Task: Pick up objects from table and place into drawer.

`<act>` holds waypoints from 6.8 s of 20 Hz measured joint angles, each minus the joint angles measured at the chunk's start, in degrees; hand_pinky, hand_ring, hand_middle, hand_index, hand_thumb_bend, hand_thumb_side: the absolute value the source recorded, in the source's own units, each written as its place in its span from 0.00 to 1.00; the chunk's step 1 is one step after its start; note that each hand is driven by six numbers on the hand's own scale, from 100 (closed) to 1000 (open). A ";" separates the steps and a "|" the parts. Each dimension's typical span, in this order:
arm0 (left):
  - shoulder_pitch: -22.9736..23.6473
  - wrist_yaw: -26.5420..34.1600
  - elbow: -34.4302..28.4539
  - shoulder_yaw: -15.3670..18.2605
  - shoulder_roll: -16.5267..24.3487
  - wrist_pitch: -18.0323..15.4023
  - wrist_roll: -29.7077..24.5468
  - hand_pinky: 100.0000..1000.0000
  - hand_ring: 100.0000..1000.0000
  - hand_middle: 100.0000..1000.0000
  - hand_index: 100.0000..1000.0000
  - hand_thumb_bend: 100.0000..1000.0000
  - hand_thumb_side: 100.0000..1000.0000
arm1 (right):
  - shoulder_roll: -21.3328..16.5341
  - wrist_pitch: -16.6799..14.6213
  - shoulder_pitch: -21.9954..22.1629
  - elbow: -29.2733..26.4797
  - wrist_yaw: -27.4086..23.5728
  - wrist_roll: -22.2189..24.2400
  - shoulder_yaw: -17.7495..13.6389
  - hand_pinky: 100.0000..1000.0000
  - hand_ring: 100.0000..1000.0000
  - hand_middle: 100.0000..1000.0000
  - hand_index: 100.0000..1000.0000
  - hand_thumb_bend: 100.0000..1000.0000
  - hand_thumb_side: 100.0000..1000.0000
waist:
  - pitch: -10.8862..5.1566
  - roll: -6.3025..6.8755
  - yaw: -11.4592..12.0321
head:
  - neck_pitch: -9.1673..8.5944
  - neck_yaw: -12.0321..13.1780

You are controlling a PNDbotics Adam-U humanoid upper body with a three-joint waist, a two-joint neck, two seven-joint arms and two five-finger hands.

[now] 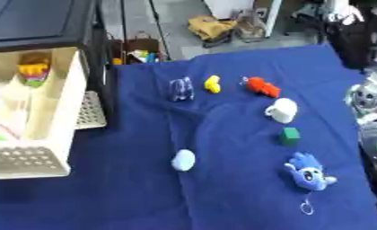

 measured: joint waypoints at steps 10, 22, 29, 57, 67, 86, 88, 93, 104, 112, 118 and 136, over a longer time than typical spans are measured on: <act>0.07 0.00 0.00 -0.02 0.96 0.02 -0.04 0.30 0.34 0.39 0.62 0.09 0.96 | -11.65 5.49 6.46 0.00 -2.05 23.28 2.41 0.88 0.90 0.84 0.97 0.57 1.00 | -0.37 -0.70 -0.33 | 0.00 1.88; 0.47 0.00 0.00 -0.32 1.50 0.16 -0.19 0.30 0.34 0.39 0.62 0.09 0.96 | -18.11 9.17 10.99 0.00 -5.86 40.99 2.83 0.93 0.95 0.87 1.00 0.88 0.93 | -0.50 -1.07 -1.53 | 0.03 2.54; 0.52 -0.02 0.00 -0.32 1.85 0.20 -0.22 0.30 0.34 0.39 0.62 0.09 0.96 | -18.35 13.90 12.91 0.00 -11.16 46.61 2.74 0.94 0.96 0.88 1.00 0.93 0.75 | -0.52 -1.20 -1.99 | 0.03 0.65; 0.55 -0.21 0.00 -0.32 1.94 0.14 -0.12 0.30 0.34 0.39 0.63 0.09 0.96 | -10.06 18.90 19.74 0.00 -16.43 48.96 3.60 0.92 0.93 0.83 0.98 0.90 0.55 | -0.46 -0.84 -2.63 | -0.02 -4.03; 0.55 -0.28 0.00 -0.32 1.94 0.16 -0.09 0.30 0.34 0.39 0.63 0.09 0.96 | -6.42 20.74 21.96 0.00 -13.99 47.73 4.81 0.91 0.91 0.79 0.95 0.87 0.56 | -0.24 -0.86 -2.59 | -0.10 -3.59; 0.50 -0.36 0.00 -0.32 1.94 0.17 -0.09 0.30 0.34 0.39 0.63 0.09 0.96 | -2.43 21.57 25.04 0.00 -12.81 47.38 4.97 0.90 0.89 0.73 0.90 0.83 0.51 | 0.04 -1.21 -2.98 | -0.33 -3.52; 0.46 -0.36 0.00 -0.32 1.94 0.17 -0.09 0.30 0.34 0.39 0.63 0.09 0.96 | -2.04 21.74 25.05 0.00 -12.81 47.46 5.24 0.90 0.89 0.72 0.90 0.81 0.51 | 0.05 -1.22 -2.86 | -0.55 -3.54; 0.43 -0.36 0.00 -0.32 1.94 0.18 -0.10 0.30 0.34 0.39 0.63 0.09 0.96 | -1.64 22.51 25.04 0.00 -12.76 47.40 5.82 0.89 0.88 0.70 0.88 0.71 0.46 | 0.09 -1.23 -2.63 | -0.62 -3.66; 0.43 -0.35 0.00 -0.32 1.91 0.26 -0.18 0.29 0.34 0.39 0.63 0.09 0.96 | -1.11 24.26 24.92 0.00 -12.35 46.80 6.96 0.88 0.87 0.67 0.85 0.63 0.43 | 0.40 -1.17 -2.34 | -1.06 -4.12; 0.42 -0.35 0.00 -0.32 1.90 0.27 -0.19 0.29 0.34 0.39 0.63 0.08 0.96 | -1.11 25.87 24.50 0.04 -11.26 47.16 7.47 0.88 0.88 0.67 0.85 0.58 0.42 | 0.51 -1.14 -2.06 | -1.23 -4.59; 0.42 -0.34 0.00 -0.33 1.89 0.27 -0.19 0.29 0.34 0.39 0.63 0.08 0.96 | -1.11 26.30 24.41 0.69 -10.81 47.74 7.95 0.88 0.88 0.68 0.85 0.53 0.41 | 0.75 -1.02 -2.01 | -1.58 -4.86; 0.42 -0.34 0.00 -0.34 1.84 0.30 -0.21 0.28 0.33 0.39 0.63 0.08 0.96 | -1.13 26.43 23.19 3.58 -10.34 48.08 8.46 0.85 0.87 0.60 0.79 0.29 0.47 | 1.11 -0.81 -1.38 | -1.64 -5.60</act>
